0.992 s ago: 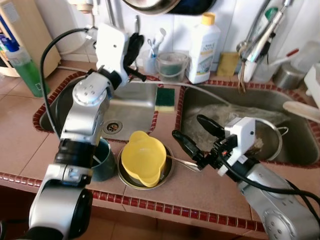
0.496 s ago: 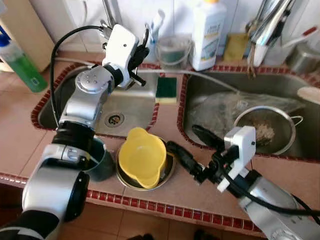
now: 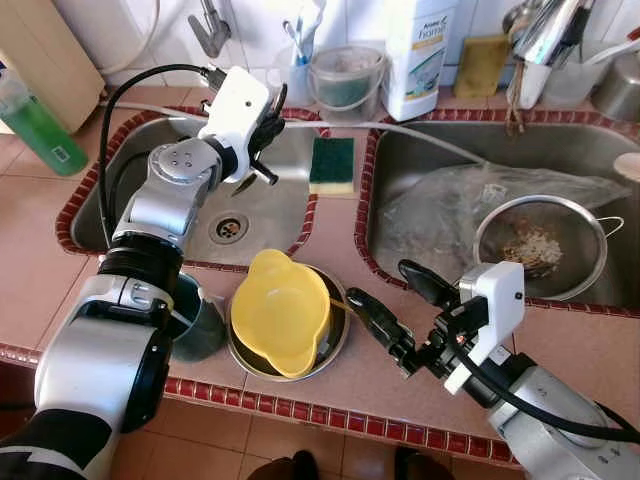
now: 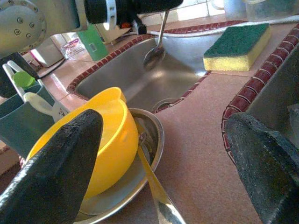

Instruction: Kitchen organization

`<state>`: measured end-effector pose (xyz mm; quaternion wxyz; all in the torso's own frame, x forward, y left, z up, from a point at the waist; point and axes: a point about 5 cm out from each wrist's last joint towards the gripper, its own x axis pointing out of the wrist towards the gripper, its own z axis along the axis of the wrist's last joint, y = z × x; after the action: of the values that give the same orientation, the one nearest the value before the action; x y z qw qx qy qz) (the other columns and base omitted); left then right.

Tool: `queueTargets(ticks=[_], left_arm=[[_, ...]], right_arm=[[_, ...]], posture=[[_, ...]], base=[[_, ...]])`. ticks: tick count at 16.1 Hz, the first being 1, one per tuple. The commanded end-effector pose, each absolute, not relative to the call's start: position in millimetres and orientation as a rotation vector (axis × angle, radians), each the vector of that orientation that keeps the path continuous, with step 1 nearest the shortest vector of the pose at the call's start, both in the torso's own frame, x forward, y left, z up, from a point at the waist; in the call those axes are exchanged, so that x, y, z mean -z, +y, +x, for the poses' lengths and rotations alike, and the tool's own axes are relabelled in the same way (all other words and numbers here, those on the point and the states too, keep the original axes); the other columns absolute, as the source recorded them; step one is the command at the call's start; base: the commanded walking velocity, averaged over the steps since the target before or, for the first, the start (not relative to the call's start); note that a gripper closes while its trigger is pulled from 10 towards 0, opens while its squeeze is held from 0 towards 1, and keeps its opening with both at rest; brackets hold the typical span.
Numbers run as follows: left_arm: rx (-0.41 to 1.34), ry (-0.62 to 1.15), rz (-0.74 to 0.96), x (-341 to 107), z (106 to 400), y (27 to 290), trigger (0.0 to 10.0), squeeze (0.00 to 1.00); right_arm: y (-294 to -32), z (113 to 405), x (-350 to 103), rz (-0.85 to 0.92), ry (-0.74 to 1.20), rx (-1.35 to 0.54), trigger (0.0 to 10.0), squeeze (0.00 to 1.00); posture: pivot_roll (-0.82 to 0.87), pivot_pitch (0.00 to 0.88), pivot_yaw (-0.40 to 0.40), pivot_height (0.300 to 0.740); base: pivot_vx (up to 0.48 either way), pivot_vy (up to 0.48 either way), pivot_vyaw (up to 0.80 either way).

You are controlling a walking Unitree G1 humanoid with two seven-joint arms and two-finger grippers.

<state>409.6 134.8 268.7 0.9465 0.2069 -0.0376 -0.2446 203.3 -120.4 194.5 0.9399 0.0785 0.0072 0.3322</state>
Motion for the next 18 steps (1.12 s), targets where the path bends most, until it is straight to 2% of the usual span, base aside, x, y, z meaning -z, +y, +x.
queueTargets(ticks=[1,4,5,7,15,16,17,18], left_arm=[[0.489,-0.071,0.456,-275.6,410.8,139.7,10.0,0.0],[0.504,-0.028,0.491,-269.4,411.2,141.2,10.0,0.0],[0.573,-0.016,0.502,-264.5,407.7,137.0,10.0,0.0],[0.592,0.012,0.524,-258.7,406.5,137.6,10.0,0.0],[0.59,0.072,0.545,-252.0,406.8,145.5,10.0,0.01],[0.592,0.078,0.542,-251.5,406.9,145.6,10.0,0.36],[0.596,0.082,0.503,-251.9,407.0,145.5,10.0,1.0],[0.594,0.08,0.503,-252.9,407.1,145.6,10.0,1.0]], right_arm=[[-119.1,199.5,-198.3,0.167,0.005,-0.695,10.0,0.0],[-118.9,201.2,-199.5,0.167,0.002,-0.69,10.0,0.0],[-118.3,201.9,-200.1,0.17,0.001,-0.694,10.0,0.0],[-119.5,202.9,-200.5,0.176,-0.001,-0.69,10.0,0.0],[-123.2,205.8,-208.9,0.188,-0.043,-0.684,10.0,0.0],[-122.4,205.6,-208.9,0.191,-0.043,-0.687,10.0,0.0],[-121.8,205.7,-209.4,0.191,-0.046,-0.688,10.0,0.0],[-122.1,206.1,-209.8,0.191,-0.049,-0.686,10.0,0.0]], posture=[[-0.15,0.266,0.165,0.74],[-0.14,0.266,0.166,0.74],[-0.14,0.267,0.165,0.74],[-0.14,0.271,0.167,0.74],[-0.15,0.269,0.178,0.74],[-0.15,0.269,0.179,0.74],[-0.15,0.268,0.18,0.74],[-0.15,0.267,0.181,0.74]], base=[[0.0,0.0,0.0],[0.0,0.0,0.0],[0.0,0.0,0.0],[0.0,0.0,0.0],[0.0,0.0,0.0],[0.0,0.0,0.0],[0.0,0.0,0.0],[0.0,0.0,0.0]])
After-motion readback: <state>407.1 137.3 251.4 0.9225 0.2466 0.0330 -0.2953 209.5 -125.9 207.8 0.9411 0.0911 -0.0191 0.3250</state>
